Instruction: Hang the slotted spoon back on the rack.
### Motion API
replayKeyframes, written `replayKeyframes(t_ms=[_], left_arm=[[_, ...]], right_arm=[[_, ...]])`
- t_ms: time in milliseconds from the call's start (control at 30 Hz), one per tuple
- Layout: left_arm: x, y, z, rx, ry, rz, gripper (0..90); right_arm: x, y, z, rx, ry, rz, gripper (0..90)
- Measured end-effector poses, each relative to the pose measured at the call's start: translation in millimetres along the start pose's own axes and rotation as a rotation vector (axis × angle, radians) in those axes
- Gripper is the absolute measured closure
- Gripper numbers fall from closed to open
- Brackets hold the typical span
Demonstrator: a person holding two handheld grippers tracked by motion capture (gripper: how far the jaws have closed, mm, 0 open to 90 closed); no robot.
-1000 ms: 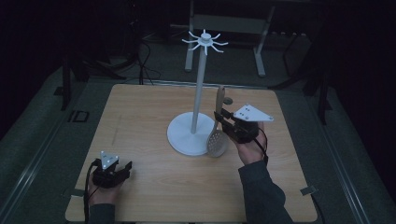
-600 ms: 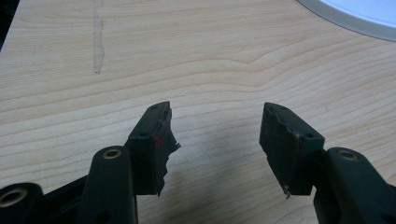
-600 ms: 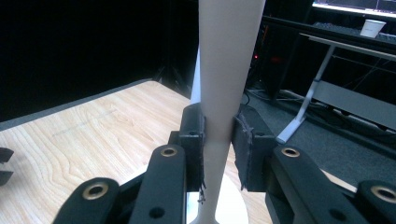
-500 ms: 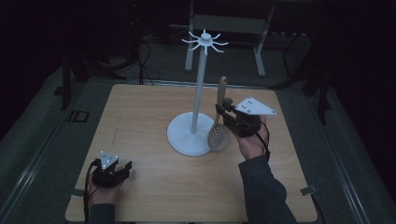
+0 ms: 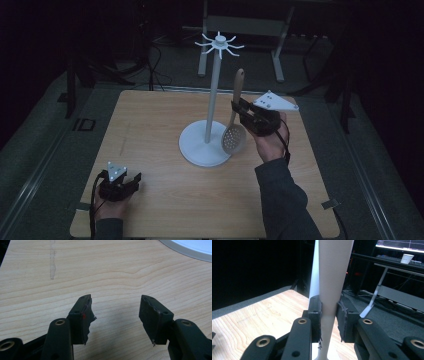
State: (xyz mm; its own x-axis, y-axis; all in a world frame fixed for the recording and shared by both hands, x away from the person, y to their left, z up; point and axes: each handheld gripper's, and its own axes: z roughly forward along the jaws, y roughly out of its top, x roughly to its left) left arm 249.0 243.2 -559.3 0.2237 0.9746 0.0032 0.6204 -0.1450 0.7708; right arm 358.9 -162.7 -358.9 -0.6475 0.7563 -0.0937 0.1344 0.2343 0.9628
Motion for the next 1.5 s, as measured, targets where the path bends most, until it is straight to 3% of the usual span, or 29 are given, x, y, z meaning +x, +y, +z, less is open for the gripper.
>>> replayKeyframes(t_ms=[667,1133,1500], left_arm=[[0.5,-0.5,0.2,0.003,-0.001,0.001,43.8],[1.6,-1.0,-1.6,-0.002,0.002,-0.005,43.9],[2.0,-1.0,-2.5,-0.005,0.002,-0.005,43.8]], right_arm=[[-8.2,32.4,9.6,-0.004,0.002,0.015,74.4],[-11.3,36.1,21.0,0.026,0.05,0.056,74.4],[-9.3,38.0,29.9,0.048,0.04,0.056,74.3]])
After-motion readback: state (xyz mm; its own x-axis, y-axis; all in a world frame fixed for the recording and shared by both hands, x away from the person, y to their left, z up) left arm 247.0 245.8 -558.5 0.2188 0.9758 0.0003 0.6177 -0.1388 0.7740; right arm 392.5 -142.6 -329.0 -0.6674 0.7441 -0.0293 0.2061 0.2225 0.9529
